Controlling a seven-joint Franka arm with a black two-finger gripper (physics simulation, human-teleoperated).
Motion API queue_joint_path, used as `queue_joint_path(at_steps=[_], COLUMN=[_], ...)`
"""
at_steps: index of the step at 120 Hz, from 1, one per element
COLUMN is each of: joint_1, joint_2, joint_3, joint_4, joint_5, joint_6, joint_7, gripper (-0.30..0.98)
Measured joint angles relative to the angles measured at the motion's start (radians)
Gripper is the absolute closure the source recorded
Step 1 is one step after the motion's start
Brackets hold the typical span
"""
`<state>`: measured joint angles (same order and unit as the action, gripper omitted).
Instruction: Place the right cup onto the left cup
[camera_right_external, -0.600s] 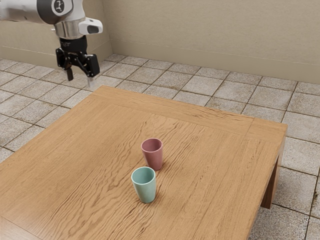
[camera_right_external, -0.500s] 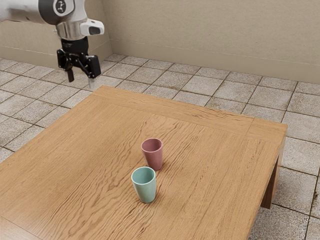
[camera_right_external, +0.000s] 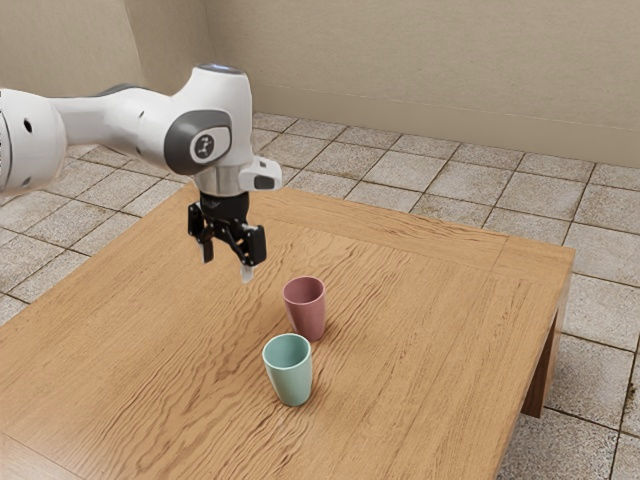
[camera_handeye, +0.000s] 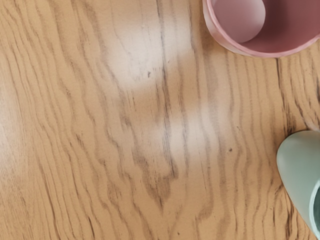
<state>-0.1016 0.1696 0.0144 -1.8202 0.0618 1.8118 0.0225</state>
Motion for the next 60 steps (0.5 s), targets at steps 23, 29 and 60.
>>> queue_joint_path(at_steps=[23, 29, 60], joint_1=[-0.085, -0.114, -0.154], joint_2=[-0.01, -0.011, -0.056], joint_3=[-0.011, -0.012, -0.011], joint_4=[-0.074, -0.079, -0.242], joint_5=[-0.001, -0.004, -0.011], joint_6=[0.098, 0.114, 0.215], joint_7=[-0.046, -0.06, -0.122], gripper=[0.0, 0.0, 0.0])
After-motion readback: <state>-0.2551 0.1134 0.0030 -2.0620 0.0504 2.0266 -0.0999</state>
